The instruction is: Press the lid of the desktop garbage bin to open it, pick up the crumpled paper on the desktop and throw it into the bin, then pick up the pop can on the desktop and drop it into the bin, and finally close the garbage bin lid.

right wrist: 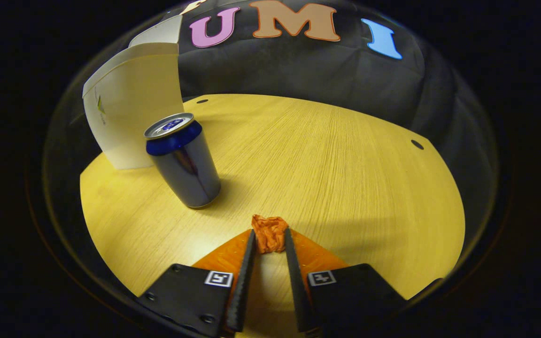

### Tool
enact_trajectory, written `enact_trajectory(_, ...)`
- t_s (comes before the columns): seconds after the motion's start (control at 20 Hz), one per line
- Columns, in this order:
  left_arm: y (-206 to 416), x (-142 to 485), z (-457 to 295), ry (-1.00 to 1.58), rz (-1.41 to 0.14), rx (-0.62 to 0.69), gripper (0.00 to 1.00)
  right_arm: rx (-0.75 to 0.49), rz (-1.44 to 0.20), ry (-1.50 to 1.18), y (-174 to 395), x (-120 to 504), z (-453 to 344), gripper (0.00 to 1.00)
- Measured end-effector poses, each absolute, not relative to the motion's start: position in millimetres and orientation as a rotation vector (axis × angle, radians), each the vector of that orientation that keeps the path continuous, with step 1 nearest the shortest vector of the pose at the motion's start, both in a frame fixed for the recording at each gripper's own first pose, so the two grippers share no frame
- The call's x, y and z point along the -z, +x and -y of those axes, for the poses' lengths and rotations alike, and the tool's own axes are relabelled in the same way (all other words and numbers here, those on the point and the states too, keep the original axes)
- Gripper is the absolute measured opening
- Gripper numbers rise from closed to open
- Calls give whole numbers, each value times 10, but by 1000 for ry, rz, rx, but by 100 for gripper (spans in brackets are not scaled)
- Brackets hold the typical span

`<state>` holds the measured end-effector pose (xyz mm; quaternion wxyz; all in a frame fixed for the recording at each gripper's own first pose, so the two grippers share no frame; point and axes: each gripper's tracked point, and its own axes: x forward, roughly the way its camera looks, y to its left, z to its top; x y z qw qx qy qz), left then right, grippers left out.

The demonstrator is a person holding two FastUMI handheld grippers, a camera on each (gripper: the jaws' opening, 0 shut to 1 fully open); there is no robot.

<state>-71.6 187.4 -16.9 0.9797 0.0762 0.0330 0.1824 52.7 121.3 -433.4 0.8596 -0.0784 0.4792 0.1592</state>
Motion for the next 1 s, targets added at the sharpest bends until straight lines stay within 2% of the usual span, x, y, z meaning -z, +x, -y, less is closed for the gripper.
enact_trajectory(0.05, -726, 181, -1882, 154, -68, -368, 92, -334, -1015, -158, 522, 4323, -1211, 20)
enact_trajectory(0.15, -742, 185, -1885, 151, -69, -367, 92, -334, -1015, -143, 523, 4329, -1214, 15)
enact_trajectory(0.3, -740, 173, -1881, 155, -65, -363, 92, -331, -990, -171, 526, 4285, -1214, 15)
enact_trajectory(0.5, -716, 155, -1872, 154, -55, -354, 92, -357, -894, -159, 652, 3881, -1317, 15)
enact_trajectory(1.0, -680, 193, -1871, 132, -48, -325, 93, -444, -538, -52, 1139, 2210, -1856, 14)
